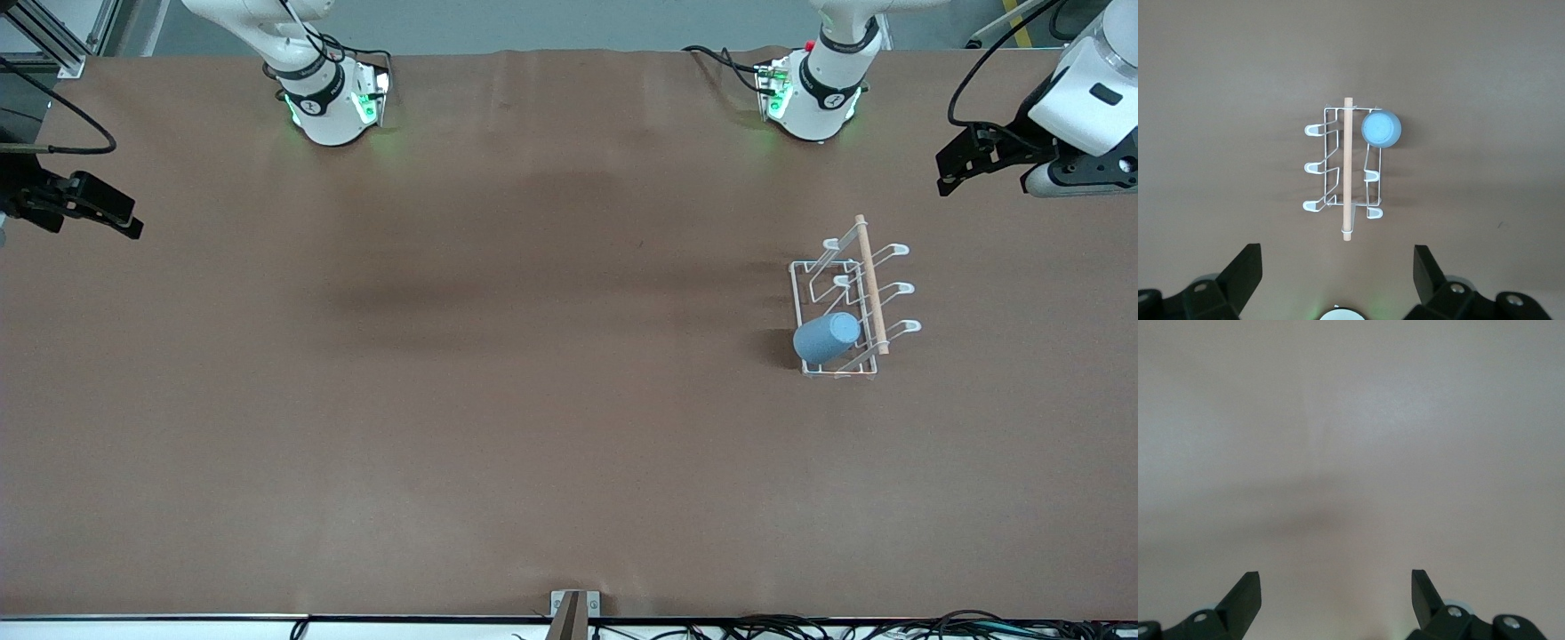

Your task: Hang cup on cup holder

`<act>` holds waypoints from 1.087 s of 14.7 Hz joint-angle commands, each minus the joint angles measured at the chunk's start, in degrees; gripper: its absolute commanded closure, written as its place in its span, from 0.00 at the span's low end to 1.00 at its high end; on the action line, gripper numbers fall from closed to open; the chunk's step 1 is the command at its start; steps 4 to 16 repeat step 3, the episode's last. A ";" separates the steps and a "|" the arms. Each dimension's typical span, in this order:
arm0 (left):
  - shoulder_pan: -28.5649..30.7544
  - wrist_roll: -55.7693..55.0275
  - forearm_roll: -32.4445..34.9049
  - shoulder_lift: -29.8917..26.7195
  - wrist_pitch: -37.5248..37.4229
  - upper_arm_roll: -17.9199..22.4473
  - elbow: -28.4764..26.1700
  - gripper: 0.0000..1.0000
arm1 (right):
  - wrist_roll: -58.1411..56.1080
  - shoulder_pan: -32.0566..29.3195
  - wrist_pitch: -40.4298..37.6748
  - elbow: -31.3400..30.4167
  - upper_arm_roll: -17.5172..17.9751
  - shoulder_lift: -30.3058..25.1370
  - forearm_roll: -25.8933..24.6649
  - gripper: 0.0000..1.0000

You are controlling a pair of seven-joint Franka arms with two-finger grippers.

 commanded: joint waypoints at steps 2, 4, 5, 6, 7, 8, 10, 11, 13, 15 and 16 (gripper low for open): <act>-0.40 1.80 -0.75 -0.37 0.18 0.62 0.55 0.00 | -0.85 -0.62 0.12 -0.69 0.27 -0.93 -0.03 0.01; -0.40 1.80 -0.75 -0.46 0.18 0.53 0.55 0.00 | -0.85 -0.62 0.12 -0.69 0.27 -0.93 -0.03 0.01; -0.40 1.80 -0.75 -0.46 0.18 0.53 0.55 0.00 | -0.85 -0.62 0.12 -0.69 0.27 -0.93 -0.03 0.01; -0.40 1.80 -0.75 -0.46 0.18 0.53 0.55 0.00 | -0.85 -0.62 0.12 -0.69 0.27 -0.93 -0.03 0.01; -0.40 1.80 -0.75 -0.46 0.18 0.53 0.55 0.00 | -0.85 -0.62 0.12 -0.69 0.27 -0.93 -0.03 0.01; -0.40 1.80 -0.75 -0.46 0.18 0.53 0.55 0.00 | -0.85 -0.62 0.12 -0.69 0.27 -0.93 -0.03 0.01; -0.40 1.80 -0.75 -0.46 0.18 0.53 0.55 0.00 | -0.85 -0.62 0.12 -0.69 0.27 -0.93 -0.03 0.01; -0.40 1.80 -0.75 -0.46 0.18 0.53 0.55 0.00 | -0.85 -0.62 0.12 -0.69 0.27 -0.93 -0.03 0.01; -0.40 1.80 -0.75 -0.46 0.18 0.53 0.55 0.00 | -0.85 -0.62 0.12 -0.69 0.27 -0.93 -0.03 0.01; -0.40 1.80 -0.75 -0.46 0.18 0.53 0.55 0.00 | -0.85 -0.62 0.12 -0.69 0.27 -0.93 -0.03 0.01; -0.40 1.80 -0.75 -0.46 0.18 0.53 0.55 0.00 | -0.85 -0.62 0.12 -0.69 0.27 -0.93 -0.03 0.01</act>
